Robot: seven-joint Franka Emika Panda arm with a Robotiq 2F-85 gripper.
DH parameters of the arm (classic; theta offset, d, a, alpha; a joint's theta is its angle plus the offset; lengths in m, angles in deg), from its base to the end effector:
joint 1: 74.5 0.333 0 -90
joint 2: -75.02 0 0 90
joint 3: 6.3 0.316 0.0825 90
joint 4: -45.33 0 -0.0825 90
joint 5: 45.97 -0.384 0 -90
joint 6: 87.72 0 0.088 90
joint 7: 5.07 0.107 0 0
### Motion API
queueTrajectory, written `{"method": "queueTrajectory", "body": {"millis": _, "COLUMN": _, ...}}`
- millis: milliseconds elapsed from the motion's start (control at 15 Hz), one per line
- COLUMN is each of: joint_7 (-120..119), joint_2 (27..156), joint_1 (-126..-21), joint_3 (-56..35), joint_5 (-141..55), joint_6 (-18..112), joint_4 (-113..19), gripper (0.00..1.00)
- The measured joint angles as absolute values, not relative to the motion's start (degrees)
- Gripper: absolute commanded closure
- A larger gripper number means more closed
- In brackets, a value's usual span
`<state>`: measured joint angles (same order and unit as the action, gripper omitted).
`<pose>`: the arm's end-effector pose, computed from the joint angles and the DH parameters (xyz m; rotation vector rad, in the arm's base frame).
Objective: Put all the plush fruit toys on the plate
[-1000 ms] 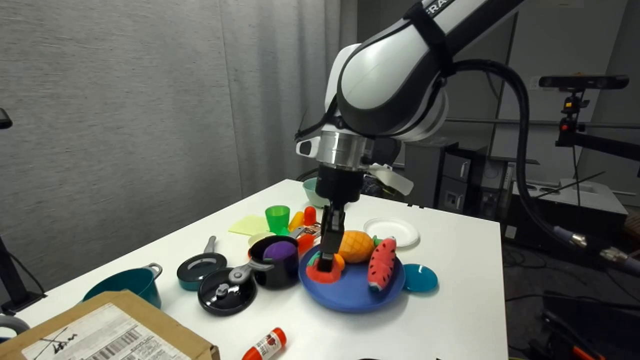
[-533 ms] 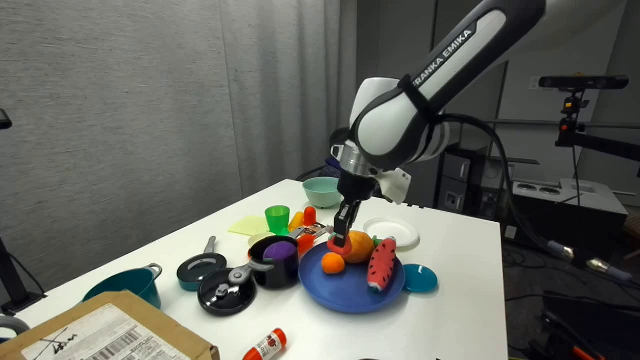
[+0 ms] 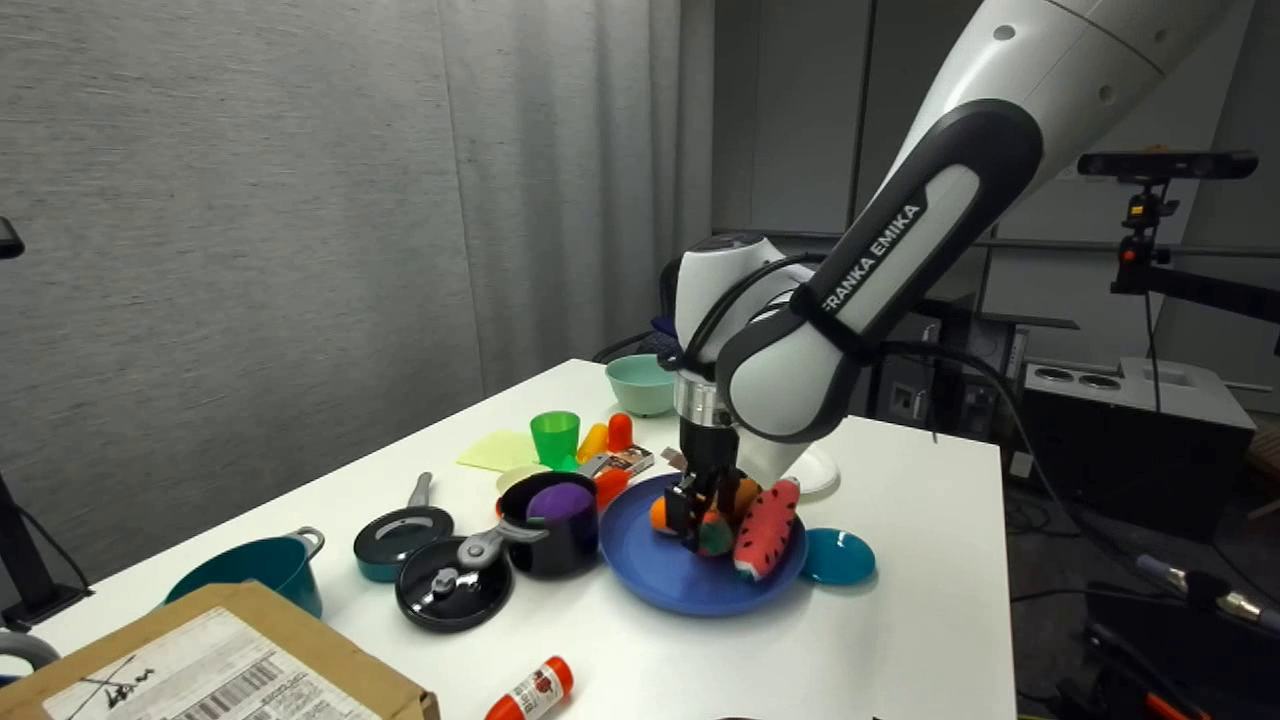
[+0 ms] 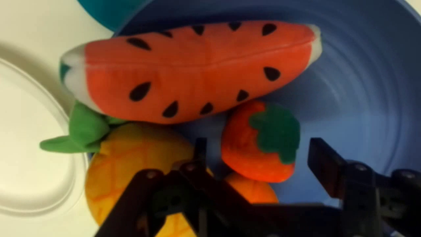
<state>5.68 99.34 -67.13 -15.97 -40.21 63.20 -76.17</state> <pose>0.5866 -0.0202 0.2201 3.0177 -0.1875 0.1528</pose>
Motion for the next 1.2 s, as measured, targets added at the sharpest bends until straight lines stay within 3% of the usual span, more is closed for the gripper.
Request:
{"method": "queueTrajectory", "body": {"millis": 533, "joint_7": 12.8, "joint_2": 99.5, "joint_1": -64.9, "joint_3": -13.0, "joint_5": -38.8, "joint_6": 57.5, "joint_4": -72.7, "gripper": 0.00}}
{"method": "queueTrajectory", "body": {"millis": 1200, "joint_7": 12.8, "joint_2": 96.0, "joint_1": -65.3, "joint_3": -10.9, "joint_5": -39.6, "joint_6": 59.4, "joint_4": -66.2, "gripper": 0.00}}
